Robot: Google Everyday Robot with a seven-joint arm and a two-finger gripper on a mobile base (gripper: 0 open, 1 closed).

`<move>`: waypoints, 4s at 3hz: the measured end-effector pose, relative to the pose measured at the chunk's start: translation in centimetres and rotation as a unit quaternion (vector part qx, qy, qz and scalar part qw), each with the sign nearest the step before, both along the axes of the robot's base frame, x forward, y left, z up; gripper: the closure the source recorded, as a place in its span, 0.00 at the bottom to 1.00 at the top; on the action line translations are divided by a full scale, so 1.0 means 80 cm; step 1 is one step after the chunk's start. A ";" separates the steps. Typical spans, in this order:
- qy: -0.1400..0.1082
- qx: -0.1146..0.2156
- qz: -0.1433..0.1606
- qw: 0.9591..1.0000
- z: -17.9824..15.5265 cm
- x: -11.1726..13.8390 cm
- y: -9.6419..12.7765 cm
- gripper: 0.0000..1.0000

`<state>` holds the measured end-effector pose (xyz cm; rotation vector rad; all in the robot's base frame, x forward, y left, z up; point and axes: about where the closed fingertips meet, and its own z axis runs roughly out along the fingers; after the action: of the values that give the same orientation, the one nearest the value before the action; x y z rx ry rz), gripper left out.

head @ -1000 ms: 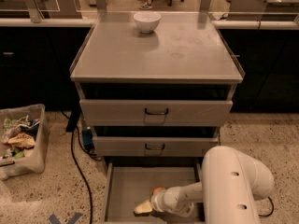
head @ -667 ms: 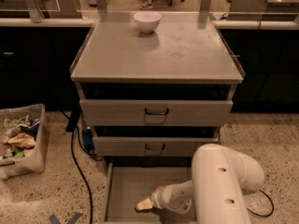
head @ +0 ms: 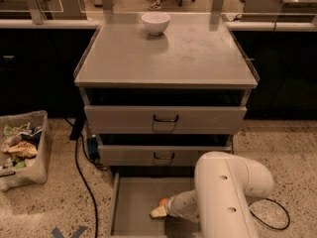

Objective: Pick orange from bottom drawer and place on counter

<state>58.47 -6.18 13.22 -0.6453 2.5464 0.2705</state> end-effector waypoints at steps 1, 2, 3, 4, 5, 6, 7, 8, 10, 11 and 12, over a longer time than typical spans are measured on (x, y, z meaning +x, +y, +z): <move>0.021 -0.009 0.010 1.000 -0.015 -0.016 -0.008 0.00; 0.024 -0.011 0.012 1.000 -0.017 -0.019 -0.010 0.00; 0.024 -0.011 0.012 1.000 -0.017 -0.019 -0.010 0.19; 0.024 -0.011 0.012 1.000 -0.017 -0.019 -0.010 0.43; 0.024 -0.011 0.012 1.000 -0.017 -0.019 -0.010 0.66; 0.024 -0.011 0.012 1.000 -0.017 -0.019 -0.010 0.89; 0.024 -0.011 0.012 1.000 -0.017 -0.019 -0.010 1.00; 0.034 0.013 0.029 0.999 -0.001 -0.017 -0.009 1.00; -0.060 0.174 0.005 0.983 0.125 0.093 -0.053 1.00; -0.087 0.225 -0.041 0.970 0.170 0.127 -0.127 1.00; -0.087 0.225 -0.041 0.970 0.170 0.127 -0.127 1.00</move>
Offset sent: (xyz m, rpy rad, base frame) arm -0.0112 -0.0055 -0.0103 -0.0166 0.0364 0.0182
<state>68.62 -16.36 26.78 -0.3676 2.2265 0.7029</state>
